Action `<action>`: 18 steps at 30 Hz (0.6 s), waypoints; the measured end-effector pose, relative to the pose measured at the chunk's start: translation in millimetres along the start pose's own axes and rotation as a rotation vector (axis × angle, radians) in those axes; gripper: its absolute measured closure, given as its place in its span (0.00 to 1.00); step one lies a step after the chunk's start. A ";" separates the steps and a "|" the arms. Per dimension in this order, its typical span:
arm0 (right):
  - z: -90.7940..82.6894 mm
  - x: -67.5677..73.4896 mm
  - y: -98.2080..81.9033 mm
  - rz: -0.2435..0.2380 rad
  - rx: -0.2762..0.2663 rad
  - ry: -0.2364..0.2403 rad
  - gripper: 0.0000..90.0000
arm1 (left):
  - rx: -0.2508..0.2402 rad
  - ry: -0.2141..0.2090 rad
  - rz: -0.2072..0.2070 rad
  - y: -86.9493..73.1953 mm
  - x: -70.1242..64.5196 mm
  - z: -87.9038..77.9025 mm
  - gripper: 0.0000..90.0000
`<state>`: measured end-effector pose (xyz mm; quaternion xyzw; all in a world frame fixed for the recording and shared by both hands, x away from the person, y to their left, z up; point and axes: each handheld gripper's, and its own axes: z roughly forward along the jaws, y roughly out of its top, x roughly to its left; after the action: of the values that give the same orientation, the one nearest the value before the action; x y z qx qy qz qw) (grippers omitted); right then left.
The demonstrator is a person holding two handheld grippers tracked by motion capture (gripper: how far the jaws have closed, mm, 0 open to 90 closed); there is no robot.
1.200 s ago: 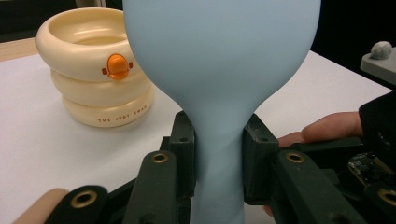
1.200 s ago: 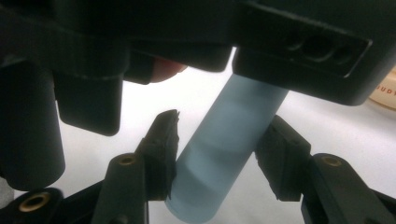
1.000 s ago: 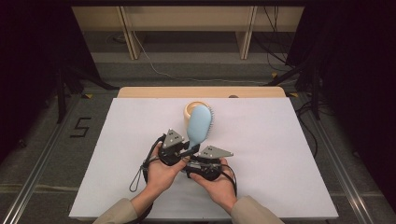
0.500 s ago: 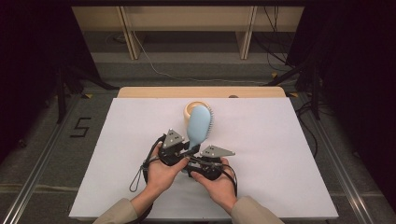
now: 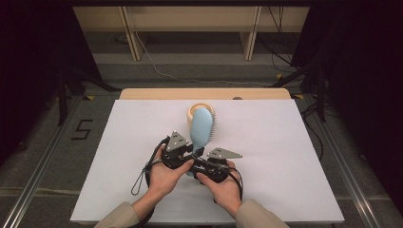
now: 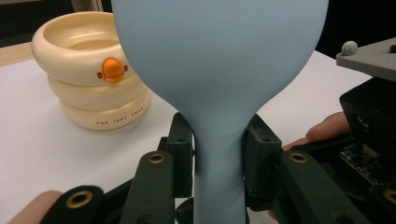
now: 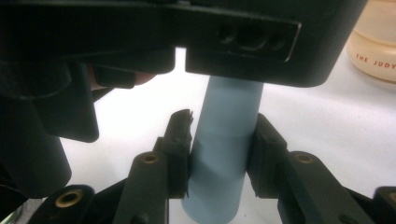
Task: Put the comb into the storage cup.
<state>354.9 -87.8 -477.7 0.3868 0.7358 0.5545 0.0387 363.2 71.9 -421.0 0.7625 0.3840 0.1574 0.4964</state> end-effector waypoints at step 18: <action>-3.3 -1.6 1.0 0.032 -0.033 0.007 0.73 | -0.020 0.002 0.031 3.8 1.3 -1.7 0.66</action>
<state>354.9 -91.3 -476.2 0.3961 0.7204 0.5683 0.0334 364.7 73.1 -417.1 0.7630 0.3711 0.1696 0.5013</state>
